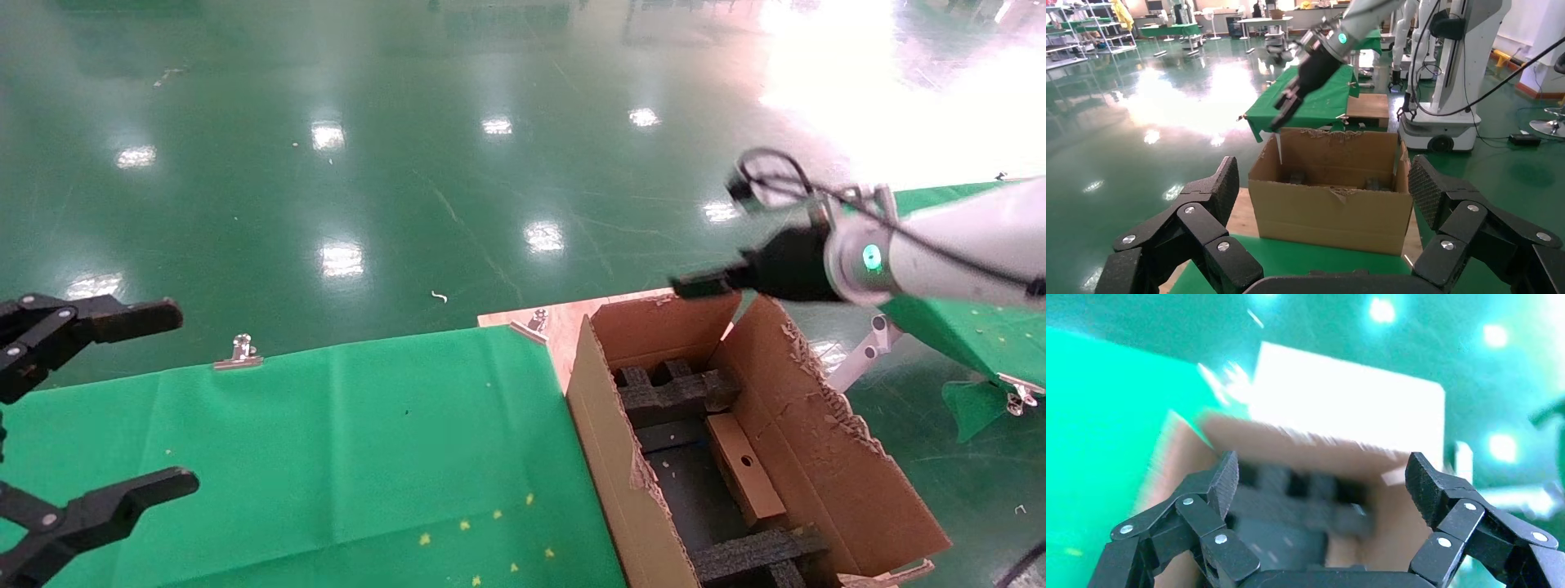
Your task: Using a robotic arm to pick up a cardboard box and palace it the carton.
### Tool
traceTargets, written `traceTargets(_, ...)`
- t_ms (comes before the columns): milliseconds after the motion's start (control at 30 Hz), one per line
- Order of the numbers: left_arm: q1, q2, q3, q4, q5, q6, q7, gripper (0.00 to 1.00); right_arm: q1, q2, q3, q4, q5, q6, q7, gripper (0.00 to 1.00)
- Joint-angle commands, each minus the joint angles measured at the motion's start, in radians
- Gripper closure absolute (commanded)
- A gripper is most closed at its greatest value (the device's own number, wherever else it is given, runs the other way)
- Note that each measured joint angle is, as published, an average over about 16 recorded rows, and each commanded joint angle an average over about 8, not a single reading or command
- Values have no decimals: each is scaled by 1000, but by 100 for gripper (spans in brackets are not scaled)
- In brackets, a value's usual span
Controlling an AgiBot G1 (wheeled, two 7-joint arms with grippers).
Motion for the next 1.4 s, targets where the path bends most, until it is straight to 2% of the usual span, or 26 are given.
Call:
traceTargets(33, 0, 0, 0, 0, 0, 0, 0, 0, 23, -4, 22, 4, 70, 4, -59, 0)
traceTargets(167, 0, 0, 0, 0, 0, 0, 0, 0, 47, 6, 66, 8, 215, -24, -168, 0)
traceTargets(300, 0, 0, 0, 0, 0, 0, 0, 0, 58, 14, 88, 10, 276, -41, -202, 0)
traceTargets(467, 0, 0, 0, 0, 0, 0, 0, 0, 47, 11, 85, 8, 261, -41, -186, 0)
traceTargets(600, 0, 0, 0, 0, 0, 0, 0, 0, 13, 7, 127, 5, 268, -62, -219, 0)
traceTargets(1400, 0, 0, 0, 0, 0, 0, 0, 0, -437, -30, 778, -27, 538, -395, -775, 0)
